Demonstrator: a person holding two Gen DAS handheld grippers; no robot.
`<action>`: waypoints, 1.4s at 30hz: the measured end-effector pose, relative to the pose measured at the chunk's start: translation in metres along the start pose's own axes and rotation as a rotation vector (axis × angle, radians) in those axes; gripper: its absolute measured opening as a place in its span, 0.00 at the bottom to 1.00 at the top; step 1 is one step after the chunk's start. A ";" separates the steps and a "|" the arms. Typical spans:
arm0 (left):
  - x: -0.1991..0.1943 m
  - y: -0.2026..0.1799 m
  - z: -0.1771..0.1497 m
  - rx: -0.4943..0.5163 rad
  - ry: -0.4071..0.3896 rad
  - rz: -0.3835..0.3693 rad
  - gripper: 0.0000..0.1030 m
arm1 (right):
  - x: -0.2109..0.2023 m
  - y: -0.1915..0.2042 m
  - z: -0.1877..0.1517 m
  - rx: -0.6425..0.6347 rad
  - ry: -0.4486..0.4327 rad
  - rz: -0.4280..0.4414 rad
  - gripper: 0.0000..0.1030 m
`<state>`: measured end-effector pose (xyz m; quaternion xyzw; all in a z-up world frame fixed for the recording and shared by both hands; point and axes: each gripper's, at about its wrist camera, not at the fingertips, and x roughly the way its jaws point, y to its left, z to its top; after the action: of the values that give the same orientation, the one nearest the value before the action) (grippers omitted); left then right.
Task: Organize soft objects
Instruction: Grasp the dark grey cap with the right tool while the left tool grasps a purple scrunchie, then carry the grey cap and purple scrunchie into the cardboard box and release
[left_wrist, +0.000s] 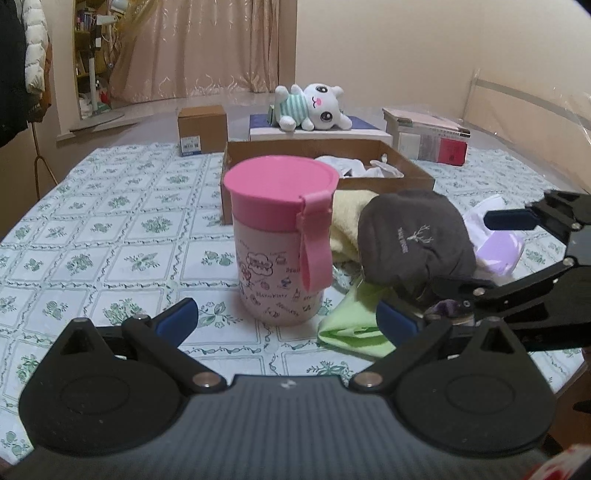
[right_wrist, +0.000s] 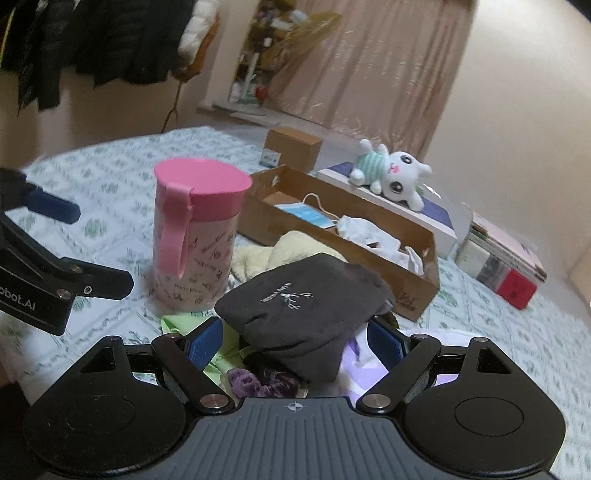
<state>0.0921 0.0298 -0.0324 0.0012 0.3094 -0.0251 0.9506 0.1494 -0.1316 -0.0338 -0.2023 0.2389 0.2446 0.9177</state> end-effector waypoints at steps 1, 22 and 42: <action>0.003 0.001 -0.001 -0.002 0.005 -0.002 0.99 | 0.004 0.002 0.000 -0.020 0.003 -0.005 0.83; 0.021 0.001 -0.005 -0.055 0.032 -0.049 0.99 | 0.022 0.013 0.003 -0.118 0.000 -0.040 0.10; 0.017 -0.062 -0.002 0.041 0.008 -0.193 0.92 | -0.069 -0.062 0.025 0.152 -0.217 -0.183 0.08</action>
<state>0.1017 -0.0325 -0.0430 -0.0089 0.3112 -0.1227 0.9423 0.1385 -0.1929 0.0393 -0.1258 0.1369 0.1614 0.9692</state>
